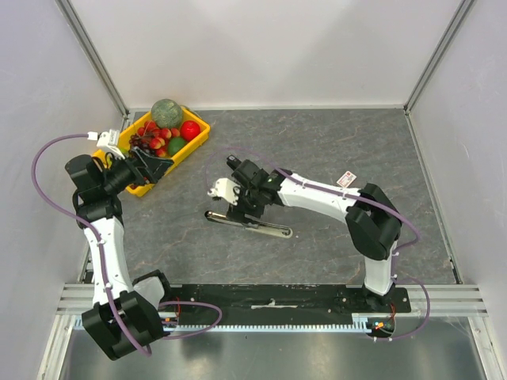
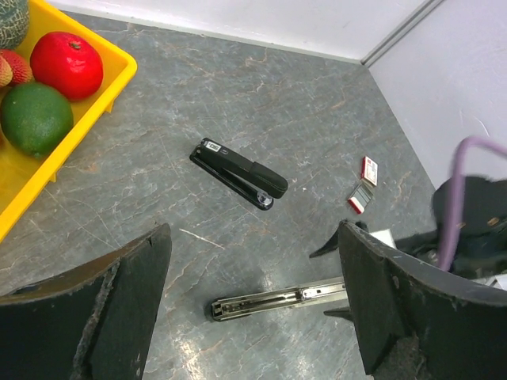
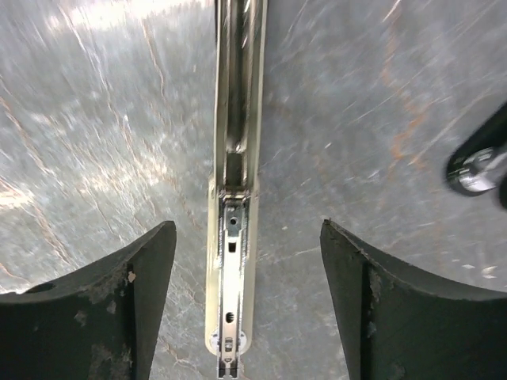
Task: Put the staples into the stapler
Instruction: Place the stapler at the center of the board, then open the stapler at the center of the board.
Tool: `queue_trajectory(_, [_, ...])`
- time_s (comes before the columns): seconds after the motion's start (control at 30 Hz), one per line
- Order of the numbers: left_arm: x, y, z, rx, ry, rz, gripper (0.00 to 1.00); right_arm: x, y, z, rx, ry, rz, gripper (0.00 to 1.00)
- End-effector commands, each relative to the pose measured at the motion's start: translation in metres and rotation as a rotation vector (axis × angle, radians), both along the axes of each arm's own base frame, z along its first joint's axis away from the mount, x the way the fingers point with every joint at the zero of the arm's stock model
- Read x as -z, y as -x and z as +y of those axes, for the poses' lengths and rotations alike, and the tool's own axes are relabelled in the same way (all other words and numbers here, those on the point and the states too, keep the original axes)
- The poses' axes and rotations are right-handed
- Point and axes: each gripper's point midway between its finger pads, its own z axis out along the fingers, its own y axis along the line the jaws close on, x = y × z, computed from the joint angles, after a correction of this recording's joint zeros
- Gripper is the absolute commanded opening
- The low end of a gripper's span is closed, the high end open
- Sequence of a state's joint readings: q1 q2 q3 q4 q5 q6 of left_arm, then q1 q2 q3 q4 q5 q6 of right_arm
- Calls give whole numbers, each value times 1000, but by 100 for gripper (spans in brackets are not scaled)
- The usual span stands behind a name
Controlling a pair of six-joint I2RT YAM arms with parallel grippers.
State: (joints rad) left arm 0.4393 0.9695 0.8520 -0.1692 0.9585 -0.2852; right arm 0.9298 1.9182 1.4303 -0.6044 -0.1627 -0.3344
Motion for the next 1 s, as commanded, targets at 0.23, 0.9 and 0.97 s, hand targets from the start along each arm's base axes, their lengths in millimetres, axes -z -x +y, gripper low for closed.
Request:
queue_trajectory(0.23, [-20,8,-12,113,-32,-109,92,-85,-126,-7,259,-267,-162,83])
queue_trajectory(0.9, [-19,-1,-40,269,-211,-221,96,9,-187,-7,415,-204,-145,72])
queue_trajectory(0.97, [-12,-8,-45,297,-241,-213,96,11,-187,-5,408,-208,-138,65])
